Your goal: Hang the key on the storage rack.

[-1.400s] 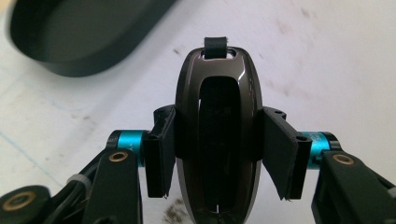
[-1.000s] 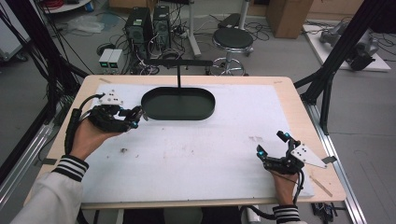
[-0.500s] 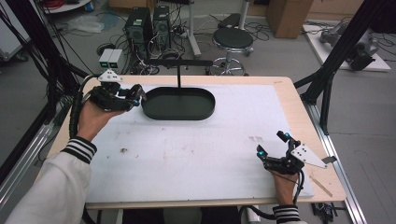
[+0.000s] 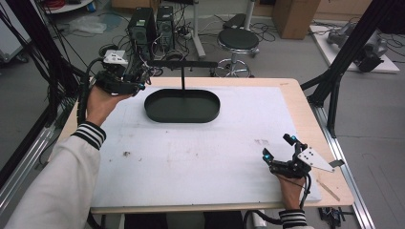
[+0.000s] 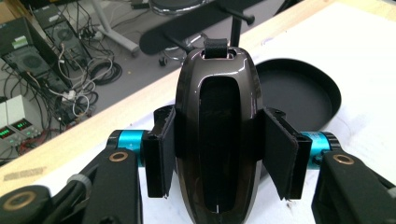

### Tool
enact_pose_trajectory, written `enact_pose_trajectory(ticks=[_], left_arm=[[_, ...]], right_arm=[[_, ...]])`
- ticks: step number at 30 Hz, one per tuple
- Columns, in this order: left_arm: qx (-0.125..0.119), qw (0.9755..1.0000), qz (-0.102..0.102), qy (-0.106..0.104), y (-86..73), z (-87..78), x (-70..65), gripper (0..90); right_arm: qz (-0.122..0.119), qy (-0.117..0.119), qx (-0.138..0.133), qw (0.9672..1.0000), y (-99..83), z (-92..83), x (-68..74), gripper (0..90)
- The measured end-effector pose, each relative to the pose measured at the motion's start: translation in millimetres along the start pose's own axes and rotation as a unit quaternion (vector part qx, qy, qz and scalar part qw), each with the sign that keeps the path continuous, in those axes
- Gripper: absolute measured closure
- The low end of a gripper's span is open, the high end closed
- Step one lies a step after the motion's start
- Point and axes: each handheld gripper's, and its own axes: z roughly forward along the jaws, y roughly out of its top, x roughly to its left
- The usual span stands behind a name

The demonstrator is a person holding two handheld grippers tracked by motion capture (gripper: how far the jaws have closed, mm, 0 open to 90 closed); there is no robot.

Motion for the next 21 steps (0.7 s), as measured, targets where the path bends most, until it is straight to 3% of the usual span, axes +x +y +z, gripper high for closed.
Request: enact_pose_trajectory(ticks=[14,21], left_arm=[[-0.003,0.9999,0.002,0.01,25.9,15.1,4.1,48.8],[0.002,0.9999,0.005,0.016,31.0,22.1,3.4,48.8]], right_arm=[[-0.001,0.0,0.0,1.0,0.1,0.0,-0.5,0.5],[0.005,0.0,0.001,1.0,0.0,-0.2,-0.2,0.5]])
